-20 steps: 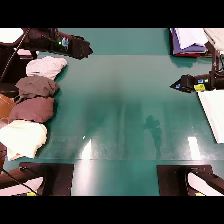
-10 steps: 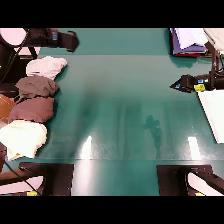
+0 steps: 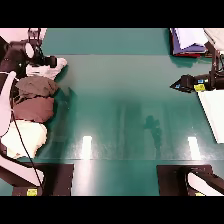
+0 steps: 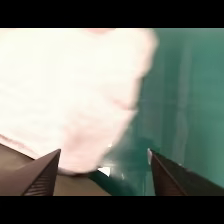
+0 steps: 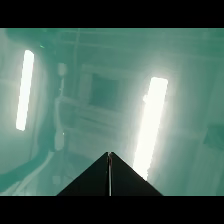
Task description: Fold the shirts.
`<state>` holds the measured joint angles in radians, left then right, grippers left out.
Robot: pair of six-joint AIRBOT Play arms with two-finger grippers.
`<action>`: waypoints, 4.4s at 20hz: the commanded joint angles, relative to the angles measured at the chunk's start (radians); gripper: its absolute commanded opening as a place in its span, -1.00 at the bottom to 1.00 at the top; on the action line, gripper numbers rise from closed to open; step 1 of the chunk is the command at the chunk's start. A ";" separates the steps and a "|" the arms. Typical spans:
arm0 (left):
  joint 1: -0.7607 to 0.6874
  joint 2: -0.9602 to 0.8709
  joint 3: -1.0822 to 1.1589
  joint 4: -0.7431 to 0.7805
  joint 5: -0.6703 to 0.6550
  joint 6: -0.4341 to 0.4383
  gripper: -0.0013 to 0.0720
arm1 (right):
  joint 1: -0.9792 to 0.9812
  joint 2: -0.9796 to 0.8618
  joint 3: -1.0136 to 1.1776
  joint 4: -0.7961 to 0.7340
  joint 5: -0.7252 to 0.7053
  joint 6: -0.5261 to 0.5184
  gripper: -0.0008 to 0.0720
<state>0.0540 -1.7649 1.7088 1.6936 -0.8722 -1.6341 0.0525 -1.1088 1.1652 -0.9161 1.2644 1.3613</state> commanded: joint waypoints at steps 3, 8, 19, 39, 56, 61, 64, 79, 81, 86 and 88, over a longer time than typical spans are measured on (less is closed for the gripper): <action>0.063 -0.116 0.000 0.009 0.072 -0.016 0.81 | 0.000 0.000 0.001 0.000 0.012 0.000 -0.93; 0.063 -0.114 0.071 0.005 -0.051 -0.016 -0.91 | 0.000 0.000 0.001 0.002 0.006 0.000 -0.93; -0.166 0.467 0.364 -0.160 -0.323 0.176 -0.91 | 0.000 0.000 0.435 0.006 -0.005 0.000 -0.93; -0.407 0.402 -0.183 -0.364 -0.355 0.096 0.58 | 0.000 0.000 0.572 0.006 0.136 0.000 -0.93; -0.379 0.324 -0.741 -0.859 0.077 0.248 -0.45 | -0.008 -0.002 0.559 -0.019 0.200 0.013 -0.93; -0.357 0.324 -0.637 -0.793 -0.007 0.248 -0.91 | -0.007 0.000 0.232 -0.029 0.250 0.072 -0.93; -0.358 0.324 -0.617 -0.771 -0.038 0.256 -0.91 | 0.060 -0.007 -0.106 -0.024 0.104 0.071 0.40; -0.357 0.325 -0.616 -0.704 -0.035 0.255 -0.91 | 0.486 -0.418 -0.236 0.150 -0.322 0.050 -0.89; -0.357 0.343 -0.602 -0.658 -0.045 0.254 -0.91 | 0.470 -0.399 -0.188 0.082 -0.309 0.052 -0.93; -0.357 0.505 -0.468 -0.450 -0.102 0.255 -0.91 | 0.301 -0.195 -0.015 -0.171 -0.145 0.082 -0.94; -0.357 0.594 -0.394 -0.396 -0.135 0.255 -0.91 | 0.208 -0.093 0.084 -0.219 -0.067 0.082 -0.94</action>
<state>-0.3038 -1.2682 1.2331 1.1896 -0.9638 -1.3792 0.3611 -1.3140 1.1378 -1.0229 1.0801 1.4334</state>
